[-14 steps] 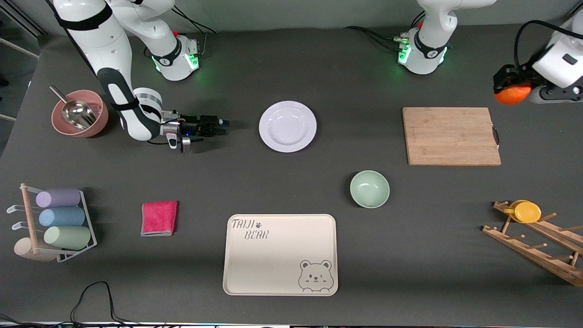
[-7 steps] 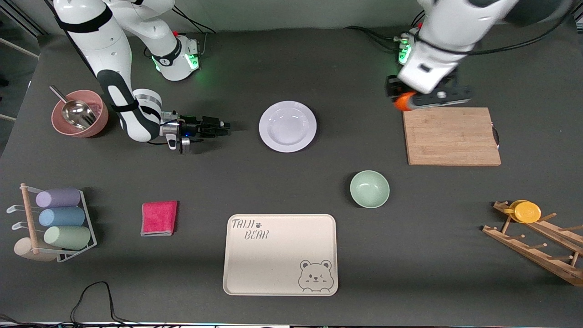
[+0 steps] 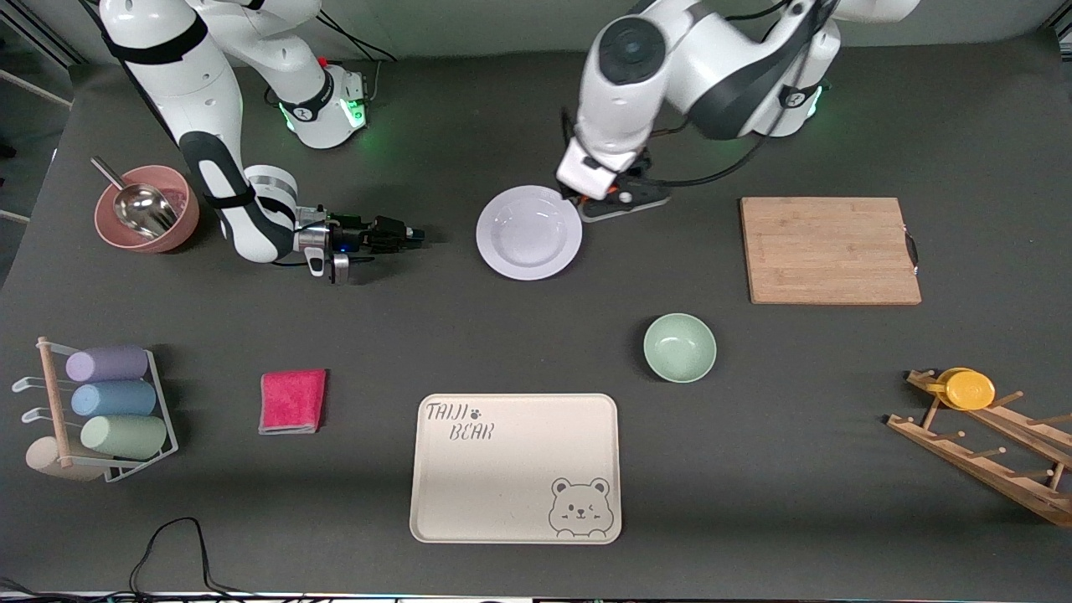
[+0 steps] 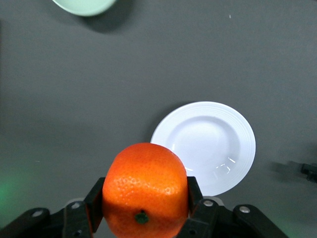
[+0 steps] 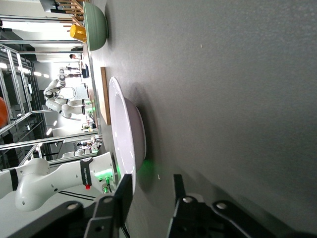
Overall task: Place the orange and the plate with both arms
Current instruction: 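Carry the orange with the left gripper over the white plate and lower it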
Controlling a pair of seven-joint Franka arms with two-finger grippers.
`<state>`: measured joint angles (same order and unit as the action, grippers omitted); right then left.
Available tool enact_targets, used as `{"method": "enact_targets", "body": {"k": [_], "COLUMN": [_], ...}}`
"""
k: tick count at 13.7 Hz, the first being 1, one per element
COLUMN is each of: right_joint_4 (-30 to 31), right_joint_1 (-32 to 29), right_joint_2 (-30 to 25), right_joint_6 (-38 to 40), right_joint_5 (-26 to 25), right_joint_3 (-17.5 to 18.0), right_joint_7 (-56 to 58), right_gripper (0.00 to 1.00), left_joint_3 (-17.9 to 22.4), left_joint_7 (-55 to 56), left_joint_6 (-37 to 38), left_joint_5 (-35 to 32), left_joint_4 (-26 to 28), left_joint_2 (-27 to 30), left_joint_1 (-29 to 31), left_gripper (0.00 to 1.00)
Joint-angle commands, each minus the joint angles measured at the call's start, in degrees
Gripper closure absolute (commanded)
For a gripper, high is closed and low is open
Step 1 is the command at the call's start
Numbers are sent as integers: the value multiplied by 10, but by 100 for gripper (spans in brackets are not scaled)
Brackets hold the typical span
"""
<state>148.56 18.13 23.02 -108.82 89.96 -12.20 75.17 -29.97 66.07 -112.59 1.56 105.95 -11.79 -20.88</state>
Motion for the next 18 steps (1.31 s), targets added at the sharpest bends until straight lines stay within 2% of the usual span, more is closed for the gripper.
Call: {"method": "enact_targets", "body": {"k": [1, 7, 12, 18], "right_joint_4": [-5, -5, -9, -11], "right_joint_1": [-4, -5, -7, -9], "right_joint_2": [12, 19, 31, 33], "right_joint_6": [12, 12, 12, 13], "right_joint_5": [14, 14, 14, 14], "right_joint_3": [0, 0, 0, 0], "right_joint_7": [21, 38, 55, 65], "right_gripper": [64, 64, 64, 64], "left_joint_3": [6, 8, 12, 14], "left_joint_7": [93, 132, 183, 187], "left_joint_6": [-38, -140, -197, -208], "left_joint_5": [-49, -63, -133, -138], "left_joint_4": [-36, -36, -36, -40], "left_joint_2": [-84, -182, -241, -263], "left_joint_1": [-63, -115, -135, -141], "left_gripper": [100, 100, 100, 100]}}
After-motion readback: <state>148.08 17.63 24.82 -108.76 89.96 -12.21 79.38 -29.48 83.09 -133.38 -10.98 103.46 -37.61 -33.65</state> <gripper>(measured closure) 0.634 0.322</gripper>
